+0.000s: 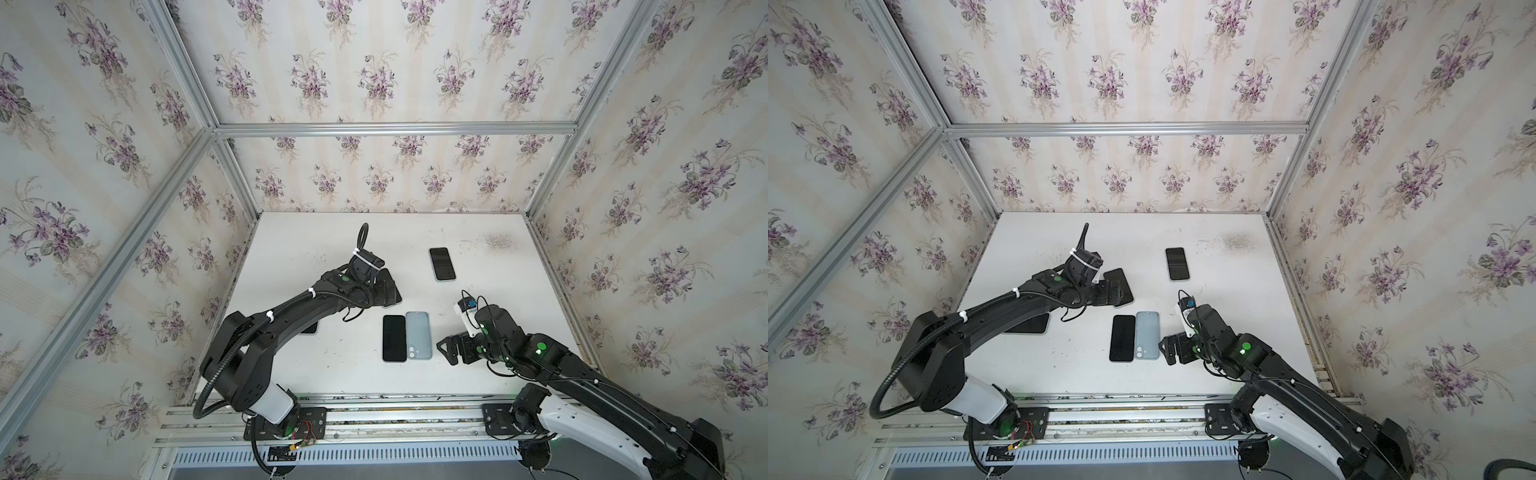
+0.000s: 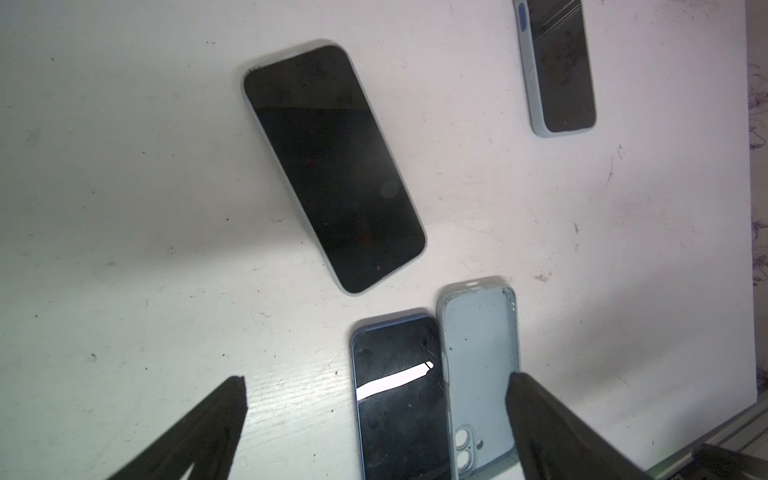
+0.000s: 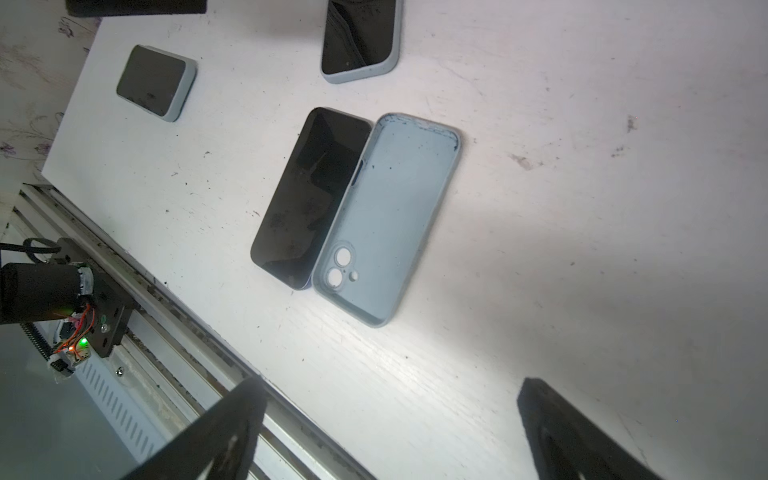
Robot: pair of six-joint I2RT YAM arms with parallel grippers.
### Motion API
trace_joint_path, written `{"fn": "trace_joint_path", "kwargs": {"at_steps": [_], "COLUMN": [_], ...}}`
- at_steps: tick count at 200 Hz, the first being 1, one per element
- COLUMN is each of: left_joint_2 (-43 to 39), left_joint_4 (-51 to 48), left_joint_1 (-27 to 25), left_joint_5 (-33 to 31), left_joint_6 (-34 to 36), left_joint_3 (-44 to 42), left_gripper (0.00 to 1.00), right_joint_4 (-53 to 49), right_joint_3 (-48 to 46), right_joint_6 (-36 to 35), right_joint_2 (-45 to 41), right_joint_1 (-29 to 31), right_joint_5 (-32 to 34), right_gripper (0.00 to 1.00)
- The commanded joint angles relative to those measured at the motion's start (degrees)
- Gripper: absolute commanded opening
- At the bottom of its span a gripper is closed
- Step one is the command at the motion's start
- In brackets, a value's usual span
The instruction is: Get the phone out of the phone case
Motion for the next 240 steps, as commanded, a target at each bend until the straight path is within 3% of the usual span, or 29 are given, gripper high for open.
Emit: {"fn": "trace_joint_path", "kwargs": {"at_steps": [1, 48, 84, 182, 240], "left_joint_2": [3.37, 11.88, 14.37, 10.8, 5.5], "left_joint_4": [-0.31, -3.48, -4.02, -1.39, 2.34], "left_joint_1": [0.65, 1.67, 2.08, 5.86, 8.5], "left_joint_5": [0.48, -1.6, -2.65, 1.24, 3.4], "left_joint_6": [-0.48, -0.15, -0.26, 0.39, 1.1], "left_joint_3": [3.01, 9.84, 12.17, 9.59, 3.68], "left_gripper": [1.0, 1.0, 1.0, 1.0, 1.0], "right_joint_4": [4.2, 8.37, 12.53, 20.12, 20.55], "right_joint_3": [-0.77, -1.63, 0.97, 22.98, 34.0], "right_joint_6": [0.58, 1.09, -0.95, -10.7, -12.84], "right_joint_2": [0.06, 1.58, 7.37, 42.27, 57.78], "right_joint_1": [0.19, 0.69, 1.14, 3.41, 4.36], "right_joint_5": [-1.21, -2.31, -2.48, 0.82, 7.38], "right_gripper": [1.0, 1.0, 1.0, 0.99, 0.99]}}
